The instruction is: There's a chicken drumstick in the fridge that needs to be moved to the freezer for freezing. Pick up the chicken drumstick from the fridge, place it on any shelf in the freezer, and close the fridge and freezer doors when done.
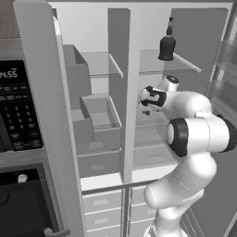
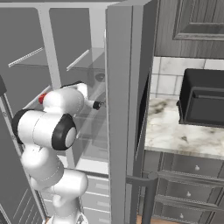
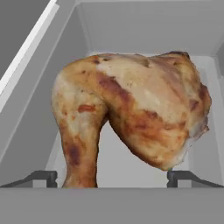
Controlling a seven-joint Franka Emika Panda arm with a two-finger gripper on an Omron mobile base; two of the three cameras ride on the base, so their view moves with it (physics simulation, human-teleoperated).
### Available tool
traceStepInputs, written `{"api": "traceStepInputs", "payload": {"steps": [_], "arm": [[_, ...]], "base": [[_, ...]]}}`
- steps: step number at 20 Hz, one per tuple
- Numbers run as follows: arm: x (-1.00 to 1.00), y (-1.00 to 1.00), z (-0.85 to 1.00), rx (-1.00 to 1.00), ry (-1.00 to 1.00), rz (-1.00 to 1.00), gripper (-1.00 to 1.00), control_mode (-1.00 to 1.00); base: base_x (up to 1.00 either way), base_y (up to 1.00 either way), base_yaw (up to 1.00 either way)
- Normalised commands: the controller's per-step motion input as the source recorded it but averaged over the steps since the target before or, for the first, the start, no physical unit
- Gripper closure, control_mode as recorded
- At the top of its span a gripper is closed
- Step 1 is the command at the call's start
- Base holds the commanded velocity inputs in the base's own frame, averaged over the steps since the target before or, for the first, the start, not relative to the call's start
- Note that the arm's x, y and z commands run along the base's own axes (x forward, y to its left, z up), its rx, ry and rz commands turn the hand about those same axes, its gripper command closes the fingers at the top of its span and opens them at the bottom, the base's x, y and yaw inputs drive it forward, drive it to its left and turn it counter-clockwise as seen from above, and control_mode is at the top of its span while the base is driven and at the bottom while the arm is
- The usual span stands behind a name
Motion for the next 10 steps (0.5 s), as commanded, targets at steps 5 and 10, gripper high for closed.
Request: {"api": "traceStepInputs", "payload": {"steps": [5, 10], "arm": [[0.53, 0.0, -0.19, 0.0, 0.0, 0.0, -1.0, -1.0], [0.21, 0.02, -0.52, 0.0, 0.0, 0.0, 1.0, -1.0]], "base": [[0.0, 0.0, 0.0], [0.0, 0.0, 0.0]]}}
